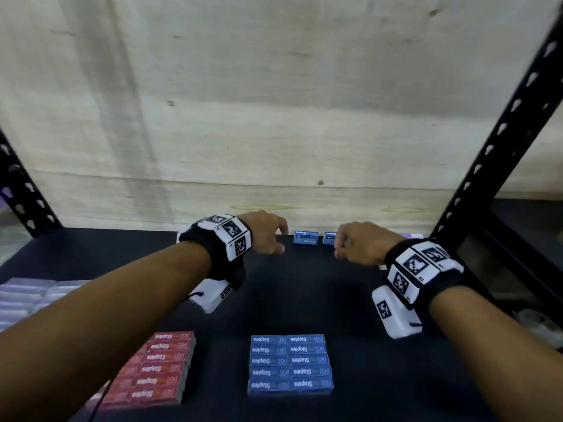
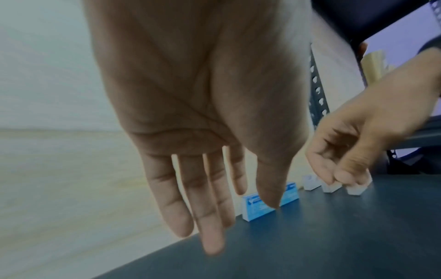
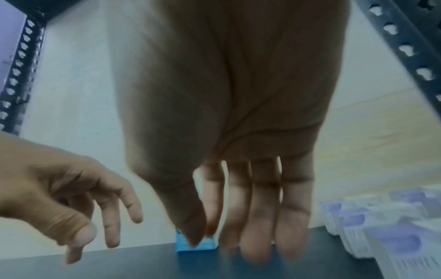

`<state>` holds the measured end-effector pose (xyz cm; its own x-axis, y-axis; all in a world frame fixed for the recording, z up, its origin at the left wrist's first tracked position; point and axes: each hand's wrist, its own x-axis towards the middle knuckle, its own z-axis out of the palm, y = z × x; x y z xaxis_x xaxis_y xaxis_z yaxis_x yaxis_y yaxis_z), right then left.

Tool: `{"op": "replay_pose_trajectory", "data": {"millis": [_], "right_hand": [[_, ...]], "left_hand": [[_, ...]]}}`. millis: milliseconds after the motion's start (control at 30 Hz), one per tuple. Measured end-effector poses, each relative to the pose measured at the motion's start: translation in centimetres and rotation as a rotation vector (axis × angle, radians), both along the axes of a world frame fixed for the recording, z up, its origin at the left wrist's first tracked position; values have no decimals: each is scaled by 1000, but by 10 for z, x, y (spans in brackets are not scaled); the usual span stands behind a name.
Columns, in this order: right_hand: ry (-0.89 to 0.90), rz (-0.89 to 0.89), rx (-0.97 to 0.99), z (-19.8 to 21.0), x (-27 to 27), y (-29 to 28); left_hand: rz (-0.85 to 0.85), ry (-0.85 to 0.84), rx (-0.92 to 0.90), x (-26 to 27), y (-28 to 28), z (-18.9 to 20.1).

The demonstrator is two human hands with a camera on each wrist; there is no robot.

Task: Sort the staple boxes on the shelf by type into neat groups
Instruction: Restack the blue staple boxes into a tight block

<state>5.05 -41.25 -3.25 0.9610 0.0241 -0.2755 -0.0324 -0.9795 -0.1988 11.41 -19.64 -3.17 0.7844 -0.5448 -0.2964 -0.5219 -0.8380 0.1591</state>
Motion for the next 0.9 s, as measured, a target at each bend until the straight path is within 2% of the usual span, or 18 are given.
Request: {"op": "replay_pose_trajectory", "data": {"millis": [100, 233, 433, 633, 900], "right_hand": [[-78, -30, -75, -7, 19, -7], [-56, -5, -146, -19, 34, -11], [-18, 14, -184, -28, 45, -11], [-5, -5, -204, -30, 45, -7], [-38, 22, -142, -26, 15, 12]], "left_hand": [[-30, -47, -1, 17, -18, -5], [-82, -86, 28, 32, -38, -17], [-118, -246, 115, 39, -57, -37], [-117, -243, 116, 37, -57, -39], [-99, -107, 67, 5, -28, -24]]}}
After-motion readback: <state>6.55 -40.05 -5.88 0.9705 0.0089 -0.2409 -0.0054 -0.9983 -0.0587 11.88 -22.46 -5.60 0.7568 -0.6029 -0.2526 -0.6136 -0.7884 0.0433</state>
